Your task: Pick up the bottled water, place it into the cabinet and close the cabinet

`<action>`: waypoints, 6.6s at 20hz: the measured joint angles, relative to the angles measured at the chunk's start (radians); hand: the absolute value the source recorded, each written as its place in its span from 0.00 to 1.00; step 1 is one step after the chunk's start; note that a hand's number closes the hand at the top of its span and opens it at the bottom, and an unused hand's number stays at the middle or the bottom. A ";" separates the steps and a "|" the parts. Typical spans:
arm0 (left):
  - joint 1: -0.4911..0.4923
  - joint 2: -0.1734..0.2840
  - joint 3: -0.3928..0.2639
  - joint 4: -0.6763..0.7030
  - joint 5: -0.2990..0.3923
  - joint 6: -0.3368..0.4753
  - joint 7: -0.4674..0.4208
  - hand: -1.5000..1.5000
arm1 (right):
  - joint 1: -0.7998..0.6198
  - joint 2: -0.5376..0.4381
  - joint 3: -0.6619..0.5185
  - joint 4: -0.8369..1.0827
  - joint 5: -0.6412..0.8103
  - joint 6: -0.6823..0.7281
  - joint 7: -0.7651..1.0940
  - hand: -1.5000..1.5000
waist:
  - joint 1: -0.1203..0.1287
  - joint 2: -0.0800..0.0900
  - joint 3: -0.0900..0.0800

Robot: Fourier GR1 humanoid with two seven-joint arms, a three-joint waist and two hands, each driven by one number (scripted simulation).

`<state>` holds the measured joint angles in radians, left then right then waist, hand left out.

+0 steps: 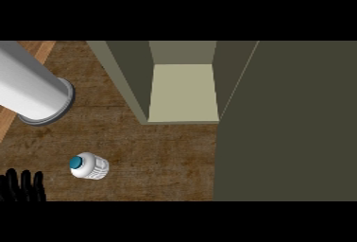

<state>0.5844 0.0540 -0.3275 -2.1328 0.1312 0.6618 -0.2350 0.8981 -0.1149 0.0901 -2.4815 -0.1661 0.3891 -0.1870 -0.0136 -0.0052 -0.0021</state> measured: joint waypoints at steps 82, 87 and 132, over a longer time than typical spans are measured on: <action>-0.734 -0.043 0.176 0.899 0.276 -0.695 -0.340 1.00 | 0.224 0.026 -0.190 0.043 -0.004 0.195 -0.282 0.00 | 0.015 0.000 0.003; -0.757 -0.051 0.035 0.731 0.278 -0.553 -0.222 1.00 | 0.196 0.025 -0.185 0.048 -0.006 0.191 -0.267 0.00 | 0.013 0.001 0.002; -1.479 -0.054 -0.042 1.327 0.411 0.016 -0.180 1.00 | 0.078 -0.014 -0.318 0.084 -0.097 0.245 -0.189 0.00 | -0.029 0.014 0.001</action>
<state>-0.8949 -0.0001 -0.3692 -0.8058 0.5423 0.6781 -0.4145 0.9761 -0.1291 -0.2281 -2.3975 -0.2630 0.6341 -0.3760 -0.0429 0.0090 -0.0007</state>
